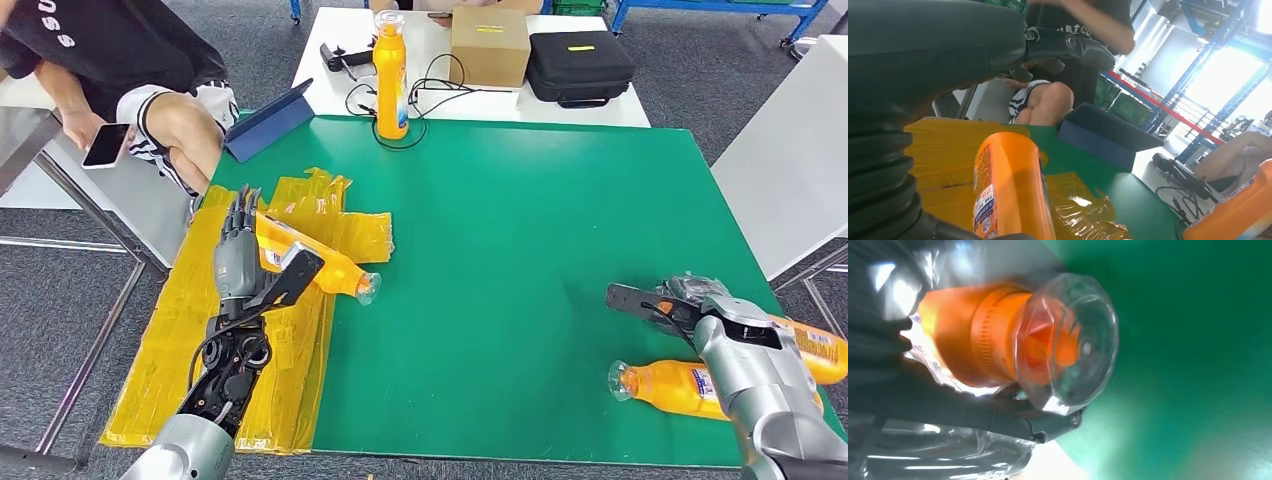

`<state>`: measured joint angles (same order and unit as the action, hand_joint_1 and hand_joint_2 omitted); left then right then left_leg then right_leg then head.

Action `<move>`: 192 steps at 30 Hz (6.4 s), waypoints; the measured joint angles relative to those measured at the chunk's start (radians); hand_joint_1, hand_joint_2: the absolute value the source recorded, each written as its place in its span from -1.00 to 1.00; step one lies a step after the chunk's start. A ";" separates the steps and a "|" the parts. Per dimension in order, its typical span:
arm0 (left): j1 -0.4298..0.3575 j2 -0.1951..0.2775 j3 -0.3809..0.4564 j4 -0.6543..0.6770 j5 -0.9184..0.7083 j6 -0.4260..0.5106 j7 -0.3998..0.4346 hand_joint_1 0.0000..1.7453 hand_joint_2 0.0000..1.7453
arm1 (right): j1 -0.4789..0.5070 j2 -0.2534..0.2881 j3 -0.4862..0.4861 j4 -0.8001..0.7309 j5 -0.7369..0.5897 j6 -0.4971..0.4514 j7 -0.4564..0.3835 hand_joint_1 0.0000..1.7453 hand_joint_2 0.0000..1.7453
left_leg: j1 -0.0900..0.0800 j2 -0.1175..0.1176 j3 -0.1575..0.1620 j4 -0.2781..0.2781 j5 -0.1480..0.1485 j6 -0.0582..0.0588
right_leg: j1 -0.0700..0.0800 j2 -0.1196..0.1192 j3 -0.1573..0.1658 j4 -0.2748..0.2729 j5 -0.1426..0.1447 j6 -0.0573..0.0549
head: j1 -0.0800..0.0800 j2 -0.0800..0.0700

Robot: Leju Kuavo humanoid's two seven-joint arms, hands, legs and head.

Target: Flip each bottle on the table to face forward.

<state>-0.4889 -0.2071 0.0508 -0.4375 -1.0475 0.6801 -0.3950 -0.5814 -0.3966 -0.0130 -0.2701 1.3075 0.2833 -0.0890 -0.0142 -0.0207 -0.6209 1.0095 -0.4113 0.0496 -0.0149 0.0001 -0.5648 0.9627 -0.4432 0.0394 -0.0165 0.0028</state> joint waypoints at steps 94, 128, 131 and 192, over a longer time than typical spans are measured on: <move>0.045 -0.002 0.029 -0.004 0.018 -0.013 0.005 -1.00 1.00 | 0.041 0.465 0.284 -0.070 0.057 -0.289 -0.185 -1.00 1.00 | 0.005 0.002 0.001 0.000 0.000 -0.001 | 0.004 0.001 0.000 0.000 0.000 -0.001 | 0.000 0.000; 0.065 0.046 0.049 -0.009 0.075 -0.014 -0.010 -1.00 1.00 | 0.060 -0.017 0.271 -0.371 -0.171 -0.247 -0.187 -1.00 1.00 | 0.001 0.000 -0.001 0.000 0.000 0.000 | 0.001 -0.001 -0.002 0.000 0.000 0.000 | 0.000 0.000; 0.065 0.049 0.051 -0.009 0.077 -0.014 -0.010 -1.00 1.00 | 0.062 -0.043 0.270 -0.370 -0.196 -0.221 -0.200 -1.00 1.00 | 0.001 -0.001 -0.002 0.000 0.000 0.000 | 0.001 -0.001 -0.002 0.000 0.000 0.000 | 0.000 0.000; 0.049 0.021 0.051 -0.008 0.056 -0.029 0.019 -1.00 1.00 | 0.120 0.053 0.313 -0.174 -0.270 -0.255 -0.079 -1.00 1.00 | 0.003 0.007 0.002 0.000 0.000 0.000 | 0.002 0.006 -0.001 0.000 0.000 0.000 | 0.000 0.000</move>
<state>-0.4402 -0.1864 0.1019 -0.4456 -0.9914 0.6513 -0.3759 -0.4612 -0.3437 0.2997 -0.4439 1.0377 0.0281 -0.1683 -0.0111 -0.0132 -0.6190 1.0094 -0.4118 0.0491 -0.0124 0.0056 -0.5656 0.9623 -0.4429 0.0390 -0.0161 0.0028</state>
